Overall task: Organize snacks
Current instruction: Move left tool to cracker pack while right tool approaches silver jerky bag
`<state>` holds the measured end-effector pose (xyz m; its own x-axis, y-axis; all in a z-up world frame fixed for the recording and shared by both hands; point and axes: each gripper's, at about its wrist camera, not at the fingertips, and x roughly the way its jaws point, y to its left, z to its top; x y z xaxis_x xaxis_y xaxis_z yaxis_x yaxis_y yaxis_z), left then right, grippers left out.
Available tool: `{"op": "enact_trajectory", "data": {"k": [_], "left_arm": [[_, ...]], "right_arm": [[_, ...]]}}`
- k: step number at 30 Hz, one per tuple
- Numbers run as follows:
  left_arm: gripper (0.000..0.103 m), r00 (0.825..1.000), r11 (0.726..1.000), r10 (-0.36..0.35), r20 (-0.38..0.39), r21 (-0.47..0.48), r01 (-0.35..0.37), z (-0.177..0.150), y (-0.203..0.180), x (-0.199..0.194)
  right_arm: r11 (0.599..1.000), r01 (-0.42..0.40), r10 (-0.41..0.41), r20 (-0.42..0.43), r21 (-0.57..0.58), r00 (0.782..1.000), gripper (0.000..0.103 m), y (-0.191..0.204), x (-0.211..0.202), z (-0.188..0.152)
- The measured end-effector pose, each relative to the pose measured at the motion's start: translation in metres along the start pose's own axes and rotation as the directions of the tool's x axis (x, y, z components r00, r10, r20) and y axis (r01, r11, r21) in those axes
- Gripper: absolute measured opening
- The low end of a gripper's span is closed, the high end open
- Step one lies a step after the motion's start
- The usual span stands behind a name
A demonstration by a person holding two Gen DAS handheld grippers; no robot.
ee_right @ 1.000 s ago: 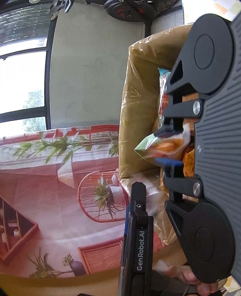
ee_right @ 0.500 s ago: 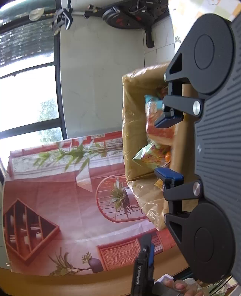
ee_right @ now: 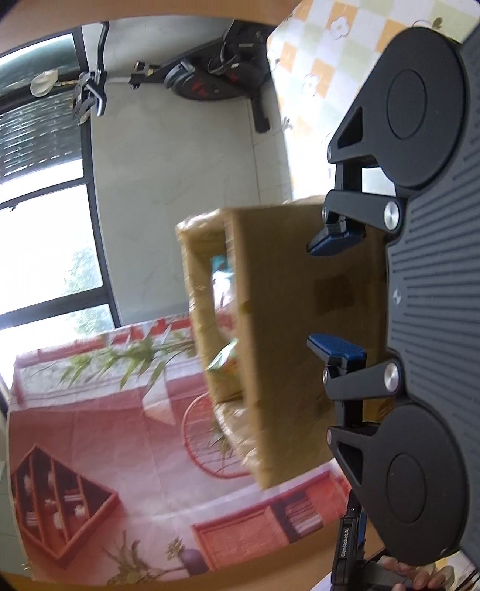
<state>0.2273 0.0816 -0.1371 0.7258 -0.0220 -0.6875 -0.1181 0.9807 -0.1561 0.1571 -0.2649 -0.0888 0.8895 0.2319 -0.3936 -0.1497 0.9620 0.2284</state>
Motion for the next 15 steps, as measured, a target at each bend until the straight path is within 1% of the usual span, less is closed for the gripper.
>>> {"op": "enact_trajectory", "data": {"k": [2, 5, 6, 7, 8, 10, 13, 15], "left_arm": [[0.077, 1.000, 1.000, 0.002, -0.018, -0.005, -0.002, -0.005, -0.001, 0.007], [0.077, 0.999, 1.000, 0.026, -0.043, 0.012, -0.025, -0.010, -0.002, 0.018], [0.077, 0.998, 1.000, 0.027, -0.048, 0.013, -0.027, -0.016, -0.004, 0.014], [0.077, 0.998, 1.000, 0.025, -0.055, 0.010, -0.024, -0.018, -0.004, 0.014], [0.077, 0.998, 1.000, 0.023, -0.062, 0.007, -0.023, -0.019, -0.003, 0.015], [0.077, 0.997, 1.000, 0.029, -0.072, 0.010, -0.028, -0.022, -0.003, 0.018], [0.077, 0.996, 0.999, 0.037, -0.078, 0.012, -0.036, -0.023, -0.001, 0.020], [0.077, 0.996, 0.999, 0.033, -0.081, 0.007, -0.033, -0.024, 0.001, 0.020]], "right_arm": [[0.999, 0.034, -0.034, -0.024, -0.011, 0.999, 0.051, -0.005, 0.005, -0.011], [0.997, 0.072, -0.074, -0.091, -0.027, 0.993, 0.051, -0.012, 0.019, -0.032], [0.996, 0.079, -0.084, -0.115, -0.040, 0.990, 0.051, -0.012, 0.025, -0.038], [0.995, 0.084, -0.091, -0.146, -0.052, 0.985, 0.053, -0.013, 0.031, -0.045], [0.995, 0.086, -0.095, -0.175, -0.058, 0.980, 0.058, -0.013, 0.037, -0.053], [0.995, 0.084, -0.095, -0.232, -0.056, 0.968, 0.059, -0.015, 0.048, -0.066], [0.994, 0.091, -0.103, -0.283, -0.058, 0.953, 0.060, -0.017, 0.062, -0.082], [0.993, 0.103, -0.117, -0.307, -0.059, 0.944, 0.067, -0.017, 0.072, -0.087]]}}
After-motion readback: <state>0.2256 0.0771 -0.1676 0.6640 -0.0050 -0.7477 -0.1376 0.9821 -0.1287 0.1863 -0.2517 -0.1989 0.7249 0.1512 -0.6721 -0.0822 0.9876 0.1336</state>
